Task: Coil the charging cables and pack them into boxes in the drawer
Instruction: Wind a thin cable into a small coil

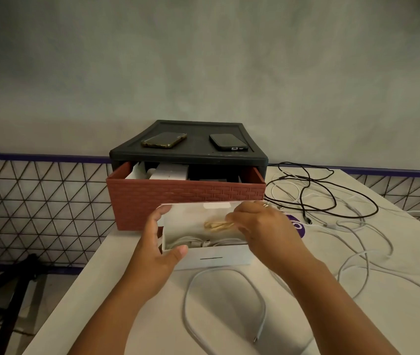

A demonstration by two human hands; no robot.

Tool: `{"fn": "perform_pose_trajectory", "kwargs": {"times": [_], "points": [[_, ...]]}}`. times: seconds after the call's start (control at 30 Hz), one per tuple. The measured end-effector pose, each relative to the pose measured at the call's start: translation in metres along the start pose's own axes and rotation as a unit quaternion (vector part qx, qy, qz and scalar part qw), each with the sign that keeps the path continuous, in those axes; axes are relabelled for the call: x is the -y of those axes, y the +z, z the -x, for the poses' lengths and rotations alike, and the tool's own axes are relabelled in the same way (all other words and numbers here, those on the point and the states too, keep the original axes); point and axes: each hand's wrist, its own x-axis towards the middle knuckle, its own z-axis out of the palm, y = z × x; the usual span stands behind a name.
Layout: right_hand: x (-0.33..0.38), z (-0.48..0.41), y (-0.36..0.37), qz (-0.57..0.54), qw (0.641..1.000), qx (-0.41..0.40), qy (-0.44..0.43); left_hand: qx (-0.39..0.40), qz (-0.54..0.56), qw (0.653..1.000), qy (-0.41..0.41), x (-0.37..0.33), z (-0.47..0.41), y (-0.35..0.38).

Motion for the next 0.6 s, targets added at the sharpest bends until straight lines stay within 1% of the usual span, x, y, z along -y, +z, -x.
{"fn": "perform_pose_trajectory", "kwargs": {"times": [0.07, 0.13, 0.33, 0.4, 0.5, 0.57, 0.6], "points": [[0.008, -0.005, 0.004, 0.03, 0.996, 0.081, 0.008, 0.002, -0.002, 1.0, 0.004, 0.001, 0.0, 0.0], [0.01, -0.008, 0.01, 0.034, 0.991, 0.129, 0.026, 0.001, -0.006, 1.0, 0.002, 0.001, 0.0, -0.001], [0.019, -0.016, 0.01, 0.1, 0.978, 0.15, 0.103, 0.002, -0.007, 1.0, -0.005, -0.003, 0.0, -0.004], [0.022, -0.019, 0.005, 0.119, 0.969, 0.181, 0.121, 0.003, -0.005, 1.0, -0.006, -0.004, 0.0, -0.004], [0.025, -0.027, 0.001, 0.123, 0.957, 0.233, 0.119, 0.001, 0.006, 1.0, -0.009, -0.006, 0.0, -0.004], [0.023, -0.036, 0.004, 0.093, 0.943, 0.278, 0.16, 0.001, 0.007, 1.0, -0.008, -0.006, 0.0, -0.005], [0.022, -0.039, 0.005, 0.08, 0.929, 0.311, 0.184, 0.001, 0.007, 1.0, -0.007, -0.006, 0.0, -0.005]]}}
